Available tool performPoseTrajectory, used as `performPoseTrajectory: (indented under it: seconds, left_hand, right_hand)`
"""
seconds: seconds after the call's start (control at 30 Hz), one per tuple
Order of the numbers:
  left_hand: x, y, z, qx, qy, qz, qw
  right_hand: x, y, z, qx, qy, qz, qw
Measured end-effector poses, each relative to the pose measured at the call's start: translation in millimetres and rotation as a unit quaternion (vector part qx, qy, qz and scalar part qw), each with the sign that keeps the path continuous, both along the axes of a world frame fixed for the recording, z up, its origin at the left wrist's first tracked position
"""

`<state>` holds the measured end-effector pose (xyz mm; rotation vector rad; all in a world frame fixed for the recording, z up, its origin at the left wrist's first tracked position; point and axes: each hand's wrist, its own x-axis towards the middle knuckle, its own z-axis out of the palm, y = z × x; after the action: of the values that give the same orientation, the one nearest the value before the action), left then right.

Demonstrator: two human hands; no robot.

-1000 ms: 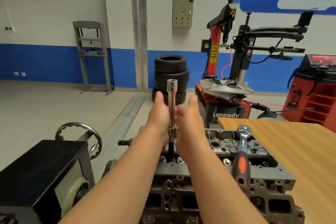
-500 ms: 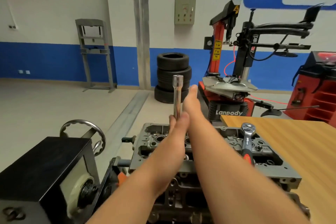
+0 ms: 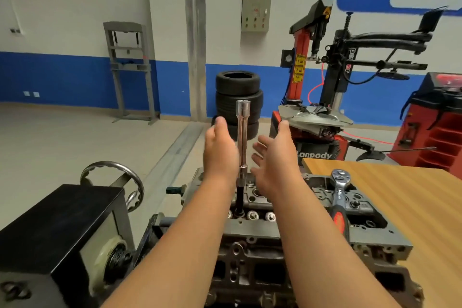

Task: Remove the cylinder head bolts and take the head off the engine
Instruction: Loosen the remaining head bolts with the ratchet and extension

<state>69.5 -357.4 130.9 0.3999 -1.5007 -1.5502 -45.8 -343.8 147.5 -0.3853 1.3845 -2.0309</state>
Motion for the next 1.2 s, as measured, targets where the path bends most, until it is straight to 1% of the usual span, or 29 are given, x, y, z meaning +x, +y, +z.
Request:
performPoseTrajectory:
  seconds: [0.03, 0.1, 0.13, 0.17, 0.2, 0.23, 0.27, 0.3, 0.33, 0.4, 0.43, 0.47, 0.53, 0.6, 0.63, 0.67, 0.7, 0.77, 0.8, 0.83, 0.87, 0.9, 0.93, 0.97, 1.03, 1.07, 1.1, 1.13, 1.2]
  left_hand:
    - [-1.6, 7.6, 0.5, 0.04, -0.003, -0.063, 0.997]
    - [-3.8, 13.8, 13.0, 0.036, -0.089, -0.167, 0.981]
    - [-1.7, 17.5, 15.3, 0.078, -0.097, -0.165, 0.978]
    - [3.7, 18.9, 9.5, 0.105, -0.064, -0.151, 0.981]
    - [12.0, 17.4, 4.9, 0.07, -0.034, -0.127, 0.989]
    - [13.3, 10.8, 1.8, 0.036, 0.002, -0.059, 0.998]
    - [7.3, 1.2, 5.0, 0.012, 0.012, 0.031, 0.999]
    - [7.7, -5.4, 2.3, -0.018, 0.032, 0.004, 0.999]
    - [8.3, 2.0, -1.8, -0.005, 0.023, -0.037, 0.999]
    - [-6.6, -0.3, -1.4, 0.012, -0.054, -0.132, 0.99]
    - [-1.4, 1.2, -1.7, 0.007, -0.086, -0.19, 0.978]
    - [6.0, 4.1, -1.0, 0.013, -0.107, -0.193, 0.975]
    - [22.9, 4.6, -0.7, 0.021, -0.073, -0.171, 0.982]
    - [9.5, -20.1, 0.7, 0.044, -0.028, -0.016, 0.998]
    - [8.8, -25.8, -1.4, 0.03, -0.015, -0.025, 0.999]
    - [3.4, -13.0, -0.5, 0.017, -0.009, -0.087, 0.996]
    - [3.5, -4.0, -4.7, 0.035, -0.02, -0.128, 0.991]
    - [0.5, 12.2, 2.4, 0.035, -0.083, -0.203, 0.975]
    - [8.5, 20.8, 7.0, 0.074, -0.09, -0.207, 0.971]
    - [15.8, 28.5, 5.2, 0.102, -0.073, -0.184, 0.975]
    - [20.5, 28.2, 4.4, 0.083, -0.032, -0.139, 0.986]
    - [18.9, 14.8, 1.0, 0.038, -0.013, -0.059, 0.997]
    - [19.1, 1.6, -3.4, -0.021, 0.021, -0.036, 0.999]
    - [18.0, 3.6, -12.2, -0.026, 0.005, -0.051, 0.998]
    - [14.1, 3.8, -12.8, -0.018, -0.048, -0.135, 0.989]
    - [13.5, 9.6, -14.0, -0.023, -0.07, -0.188, 0.979]
    - [23.6, 19.6, -19.6, -0.015, -0.068, -0.24, 0.968]
    - [32.6, 23.0, -27.4, 0.012, -0.063, -0.245, 0.968]
    - [44.0, 24.5, -31.3, 0.048, -0.036, -0.203, 0.977]
  right_hand:
    - [10.9, 1.8, 0.7, -0.008, 0.025, 0.021, 0.999]
    - [12.3, -7.3, 13.9, -0.004, 0.065, 0.026, 0.998]
    - [3.6, -16.2, 23.4, -0.006, 0.062, -0.014, 0.998]
    - [-9.5, -20.5, 31.4, -0.007, 0.015, -0.06, 0.998]
    - [-15.6, -20.5, 37.3, -0.01, -0.044, -0.09, 0.995]
    - [-21.3, -16.3, 33.1, -0.011, -0.071, -0.101, 0.992]
    - [-17.6, -8.3, 28.4, -0.023, -0.067, -0.102, 0.992]
    - [-9.2, -0.3, 20.4, -0.028, -0.022, -0.084, 0.996]
    - [1.8, 4.3, 13.2, -0.031, 0.009, -0.062, 0.998]
    - [11.8, -0.6, 11.7, -0.012, 0.079, 0.013, 0.997]
    - [8.2, -10.2, 17.8, 0.0, 0.085, 0.009, 0.996]
    - [-0.1, -17.3, 26.3, 0.005, 0.079, -0.016, 0.997]
    - [-23.7, -24.2, 32.6, 0.029, -0.009, -0.066, 0.997]
    - [-18.7, -10.3, 17.4, 0.014, -0.042, -0.046, 0.998]
    - [-6.9, -3.5, 8.0, 0.004, -0.02, -0.019, 1.0]
    - [6.5, 0.5, 0.8, -0.014, 0.008, -0.005, 1.0]
    - [18.6, 3.4, 0.5, -0.015, 0.041, 0.008, 0.999]
    - [11.9, -11.4, 13.6, 0.025, 0.089, -0.017, 0.996]
    - [-1.5, -21.1, 22.9, 0.045, 0.082, -0.059, 0.994]
    - [-12.6, -23.2, 31.2, 0.069, 0.043, -0.076, 0.994]
    - [-22.1, -21.7, 29.6, 0.075, 0.011, -0.082, 0.994]
    - [-27.1, -15.3, 21.3, 0.062, 0.007, -0.088, 0.994]
    - [-20.8, -4.6, 9.5, 0.046, 0.025, -0.081, 0.995]
    - [-5.4, 7.8, -1.7, 0.043, 0.035, -0.067, 0.996]
    - [15.6, 13.4, -14.9, 0.021, 0.066, -0.004, 0.998]
    - [16.1, 6.7, -12.4, 0.027, 0.084, 0.023, 0.996]
    - [13.5, -3.1, -1.7, 0.043, 0.088, 0.017, 0.995]
    - [5.9, -10.7, 12.7, 0.063, 0.07, -0.002, 0.996]
    - [-11.6, -19.8, 28.5, 0.06, 0.028, -0.02, 0.998]
